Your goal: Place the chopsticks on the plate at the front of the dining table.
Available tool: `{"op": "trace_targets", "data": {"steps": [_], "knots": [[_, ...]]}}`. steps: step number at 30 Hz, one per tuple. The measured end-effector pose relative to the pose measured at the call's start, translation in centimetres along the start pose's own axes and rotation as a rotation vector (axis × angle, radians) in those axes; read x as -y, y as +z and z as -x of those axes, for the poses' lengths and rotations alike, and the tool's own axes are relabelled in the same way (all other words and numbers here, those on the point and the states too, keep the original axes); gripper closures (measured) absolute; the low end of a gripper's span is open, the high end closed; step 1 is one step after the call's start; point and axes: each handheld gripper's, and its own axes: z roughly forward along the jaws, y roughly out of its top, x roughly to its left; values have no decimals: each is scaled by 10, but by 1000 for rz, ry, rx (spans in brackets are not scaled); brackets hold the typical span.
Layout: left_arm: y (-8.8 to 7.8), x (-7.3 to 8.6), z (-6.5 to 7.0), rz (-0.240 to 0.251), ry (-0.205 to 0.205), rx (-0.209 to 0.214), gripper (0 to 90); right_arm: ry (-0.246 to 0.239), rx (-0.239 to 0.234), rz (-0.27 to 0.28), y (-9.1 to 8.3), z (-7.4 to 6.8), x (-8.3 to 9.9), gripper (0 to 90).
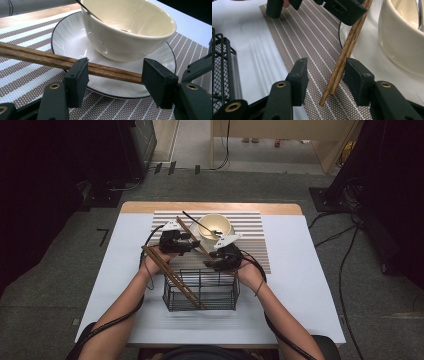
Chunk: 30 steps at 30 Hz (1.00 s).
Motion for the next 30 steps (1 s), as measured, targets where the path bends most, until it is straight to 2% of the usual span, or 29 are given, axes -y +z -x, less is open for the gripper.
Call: {"op": "trace_targets", "data": {"steps": [15, 25, 30], "knots": [[2, 1, 0, 3, 6, 5, 368, -16, -13, 4, 4, -2, -2, 530], [4, 0, 0, 7, -21, 33, 329, -38, -27, 14, 6, -2, -4, 484], [4, 1, 1, 0, 3, 41, 324, -43, -40, 19, 7, -2, -6, 473]]}}
